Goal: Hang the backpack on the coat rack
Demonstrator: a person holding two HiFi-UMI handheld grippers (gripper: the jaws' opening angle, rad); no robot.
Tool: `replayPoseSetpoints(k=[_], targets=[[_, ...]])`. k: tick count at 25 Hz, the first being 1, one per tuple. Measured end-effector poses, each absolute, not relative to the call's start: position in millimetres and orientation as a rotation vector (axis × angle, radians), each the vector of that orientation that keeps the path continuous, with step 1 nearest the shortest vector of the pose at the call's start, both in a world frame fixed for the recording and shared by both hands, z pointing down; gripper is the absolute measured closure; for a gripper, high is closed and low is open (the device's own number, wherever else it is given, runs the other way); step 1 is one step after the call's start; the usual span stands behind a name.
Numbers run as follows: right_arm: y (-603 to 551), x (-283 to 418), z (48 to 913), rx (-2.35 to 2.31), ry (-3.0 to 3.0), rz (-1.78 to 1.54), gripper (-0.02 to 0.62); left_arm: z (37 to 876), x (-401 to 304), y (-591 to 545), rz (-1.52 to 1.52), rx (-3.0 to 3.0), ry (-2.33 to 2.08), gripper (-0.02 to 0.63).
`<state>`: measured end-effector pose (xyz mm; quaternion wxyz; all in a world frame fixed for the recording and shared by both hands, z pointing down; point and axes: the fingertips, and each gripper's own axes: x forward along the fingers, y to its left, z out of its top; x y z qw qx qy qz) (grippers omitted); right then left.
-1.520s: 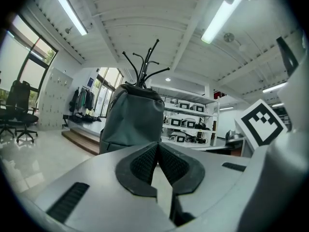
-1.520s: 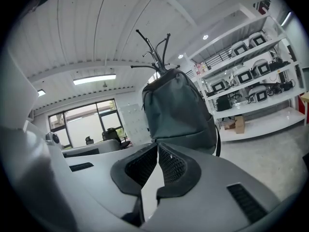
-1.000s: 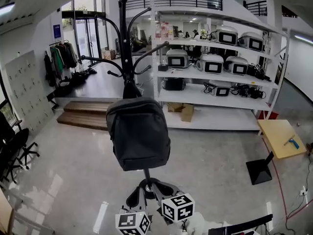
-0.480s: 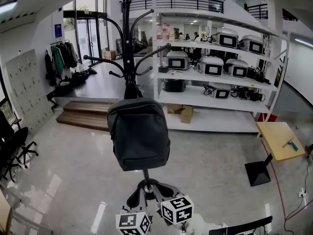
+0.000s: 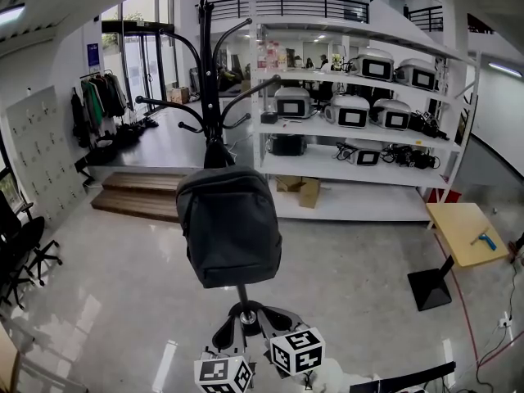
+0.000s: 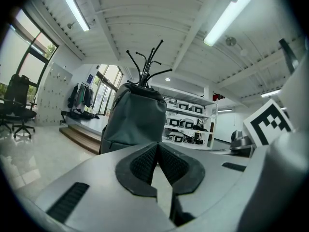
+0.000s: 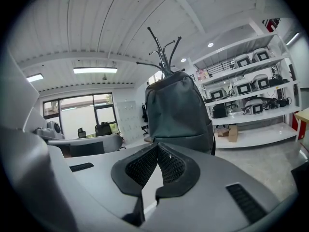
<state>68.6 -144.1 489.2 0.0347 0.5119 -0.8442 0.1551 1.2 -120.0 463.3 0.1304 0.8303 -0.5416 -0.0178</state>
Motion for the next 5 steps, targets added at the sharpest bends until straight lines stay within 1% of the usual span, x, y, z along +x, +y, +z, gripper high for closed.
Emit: replayPoseSetpoints(k=[5], targets=[[-145.2, 68.8, 490.9, 1.574, -2.586, 0.480, 0.583, 463.0, 2.1, -120.6, -0.050, 2.409, -1.569, 0.603]])
